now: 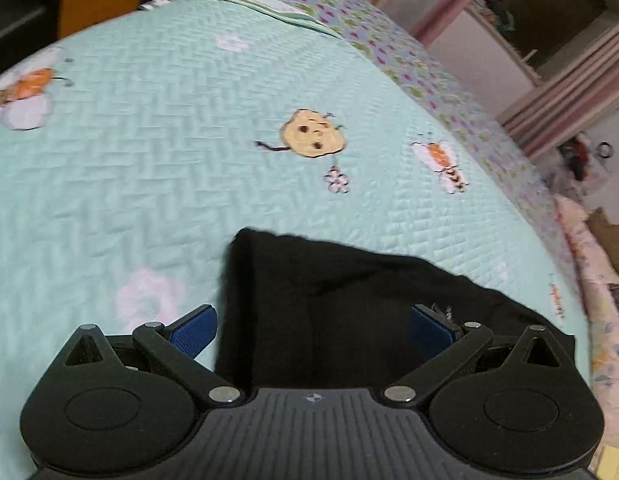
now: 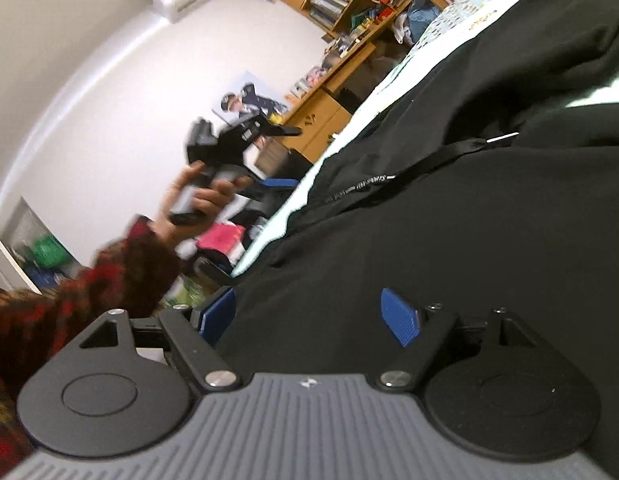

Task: Fold clothes

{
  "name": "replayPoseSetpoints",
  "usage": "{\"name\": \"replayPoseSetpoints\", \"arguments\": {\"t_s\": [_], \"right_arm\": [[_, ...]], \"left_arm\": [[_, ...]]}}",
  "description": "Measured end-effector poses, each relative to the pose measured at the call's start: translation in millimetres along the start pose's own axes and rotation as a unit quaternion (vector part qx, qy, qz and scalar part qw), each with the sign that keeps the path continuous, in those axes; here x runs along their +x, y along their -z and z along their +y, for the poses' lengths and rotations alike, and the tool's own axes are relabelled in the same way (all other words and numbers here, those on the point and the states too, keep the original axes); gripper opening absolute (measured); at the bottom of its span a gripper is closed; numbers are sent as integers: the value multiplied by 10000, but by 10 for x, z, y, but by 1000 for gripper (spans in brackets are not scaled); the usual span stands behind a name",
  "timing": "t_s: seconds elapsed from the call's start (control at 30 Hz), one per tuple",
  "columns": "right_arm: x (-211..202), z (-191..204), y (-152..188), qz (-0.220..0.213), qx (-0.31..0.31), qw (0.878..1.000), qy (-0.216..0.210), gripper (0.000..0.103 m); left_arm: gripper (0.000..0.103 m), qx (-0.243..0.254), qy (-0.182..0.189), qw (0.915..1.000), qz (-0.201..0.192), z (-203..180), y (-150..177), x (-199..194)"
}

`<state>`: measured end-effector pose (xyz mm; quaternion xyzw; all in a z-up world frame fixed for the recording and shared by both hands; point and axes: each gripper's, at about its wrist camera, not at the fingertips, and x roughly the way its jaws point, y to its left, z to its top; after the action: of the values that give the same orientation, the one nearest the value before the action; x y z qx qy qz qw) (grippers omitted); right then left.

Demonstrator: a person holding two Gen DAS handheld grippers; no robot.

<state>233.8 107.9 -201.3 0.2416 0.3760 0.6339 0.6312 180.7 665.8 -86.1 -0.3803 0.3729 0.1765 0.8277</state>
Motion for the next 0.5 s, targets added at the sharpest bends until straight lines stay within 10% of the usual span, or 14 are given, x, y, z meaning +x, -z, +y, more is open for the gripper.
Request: {"name": "replayPoseSetpoints", "arguments": {"t_s": [0.5], "right_arm": [[-187, -173, 49, -401, 798, 9954, -355, 62]], "left_arm": [[102, 345, 215, 9990, 199, 260, -338, 635]]}}
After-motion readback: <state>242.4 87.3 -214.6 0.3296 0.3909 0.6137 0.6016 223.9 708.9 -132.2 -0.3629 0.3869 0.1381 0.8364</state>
